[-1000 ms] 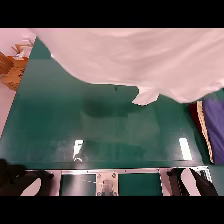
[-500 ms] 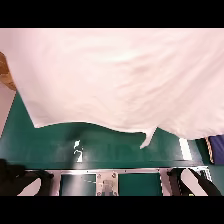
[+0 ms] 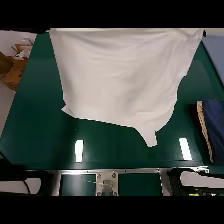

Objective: Fold the shirts.

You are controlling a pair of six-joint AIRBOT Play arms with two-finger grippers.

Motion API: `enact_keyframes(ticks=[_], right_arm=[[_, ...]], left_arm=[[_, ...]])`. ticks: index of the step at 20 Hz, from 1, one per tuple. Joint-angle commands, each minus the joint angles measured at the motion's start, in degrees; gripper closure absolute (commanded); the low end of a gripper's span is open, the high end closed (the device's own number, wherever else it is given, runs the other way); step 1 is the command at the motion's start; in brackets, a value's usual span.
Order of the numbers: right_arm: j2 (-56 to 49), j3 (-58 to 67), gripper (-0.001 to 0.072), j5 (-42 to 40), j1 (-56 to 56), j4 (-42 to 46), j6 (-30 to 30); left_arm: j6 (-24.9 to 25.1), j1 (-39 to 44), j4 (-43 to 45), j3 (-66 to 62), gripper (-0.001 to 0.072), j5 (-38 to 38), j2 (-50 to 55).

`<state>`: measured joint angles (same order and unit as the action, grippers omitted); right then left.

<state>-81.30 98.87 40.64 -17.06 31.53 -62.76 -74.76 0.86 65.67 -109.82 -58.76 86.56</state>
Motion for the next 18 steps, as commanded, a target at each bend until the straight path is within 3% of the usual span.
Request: enact_keyframes(ticks=[1, 9, 10, 11, 12, 14, 16, 18], right_arm=[[-10.32, -0.02, 0.0694, -0.7, 3.78, 1.11, 0.22], [-21.07, -0.04, 0.0677, 7.98, 4.94, 4.79, -3.61], [-21.09, -0.04, 0.0535, 9.33, 4.59, 7.04, -4.85], [-21.0, 0.02, 0.0436, 10.97, 4.17, 8.22, -5.75], [-20.83, 0.02, 0.0415, 13.4, 3.19, 8.66, -6.75], [-20.61, 0.02, 0.0421, 19.96, -0.17, 10.12, -10.45], [-20.61, -0.04, 0.0502, 27.8, -4.42, 10.12, -11.04], [-20.17, -1.16, 0.0519, 34.45, -8.0, 10.12, -11.23]], left_arm=[[-0.42, 0.04, -2.45, 0.07, 0.0684, -0.33, 8.61], [-2.4, 0.02, -4.74, 0.11, 0.0678, -4.5, 19.21], [-2.38, 0.02, -4.74, 0.11, 0.0433, -4.87, 19.3], [-2.43, -0.15, -4.68, 0.11, 0.0093, -4.9, 19.28], [-3.06, -0.48, -4.39, -0.2, 0.0005, -5.6, 19.26], [-3.28, -2.05, -3.78, -1.44, 0.0005, -10.1, 19.15], [-4.87, -4.72, -1.7, -3.3, 0.0005, -16.83, 19.15], [-6.58, -8.04, -0.79, -3.98, 0.0005, -22.88, 19.08]])
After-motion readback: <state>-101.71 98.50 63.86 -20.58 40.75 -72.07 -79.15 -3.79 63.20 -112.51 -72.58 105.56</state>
